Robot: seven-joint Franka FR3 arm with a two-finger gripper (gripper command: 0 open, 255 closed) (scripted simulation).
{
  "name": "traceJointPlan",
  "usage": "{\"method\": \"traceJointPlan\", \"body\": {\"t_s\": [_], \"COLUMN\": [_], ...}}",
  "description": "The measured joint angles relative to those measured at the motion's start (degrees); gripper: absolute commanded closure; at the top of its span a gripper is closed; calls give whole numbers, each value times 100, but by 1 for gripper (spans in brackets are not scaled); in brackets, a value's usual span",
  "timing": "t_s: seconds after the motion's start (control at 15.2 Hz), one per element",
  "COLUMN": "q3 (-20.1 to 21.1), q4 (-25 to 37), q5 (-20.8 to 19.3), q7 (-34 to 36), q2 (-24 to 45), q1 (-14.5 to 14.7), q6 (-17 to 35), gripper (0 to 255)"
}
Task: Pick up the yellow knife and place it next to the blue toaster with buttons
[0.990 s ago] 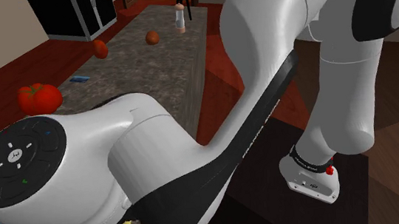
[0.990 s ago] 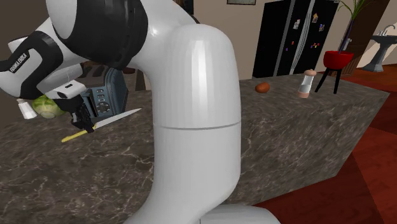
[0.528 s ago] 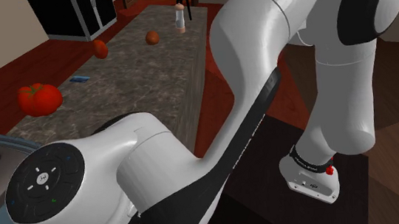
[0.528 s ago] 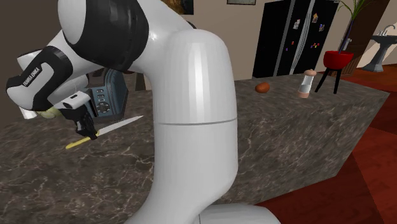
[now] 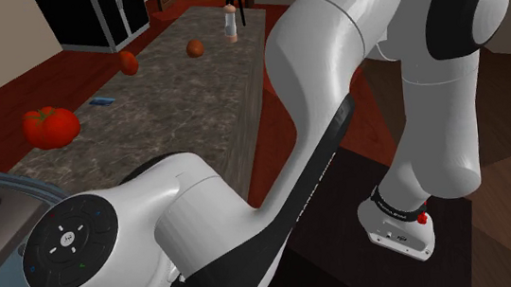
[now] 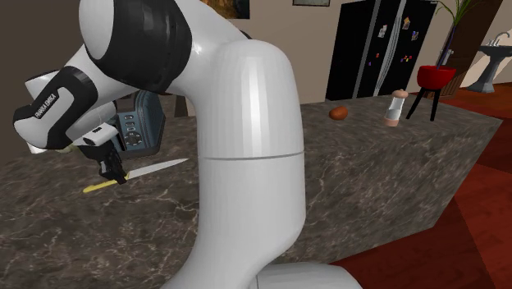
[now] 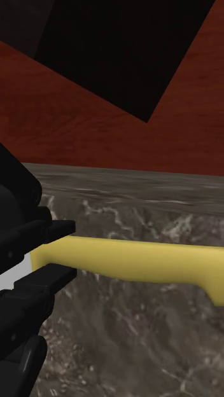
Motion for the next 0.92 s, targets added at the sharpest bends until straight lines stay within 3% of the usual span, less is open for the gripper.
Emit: {"method": "traceJointPlan", "body": {"t_s": [0.07,0.13,0.53,0.92], "q3": [0,0,0,227], "q4": [0,0,-1,291], "q5": [0,0,0,343], "q7": [0,0,0,-199], "q2": [0,1,1,-314], "q1": [0,0,1,-61], "q6": [0,0,-1,-484], "gripper": [255,0,0,0]}}
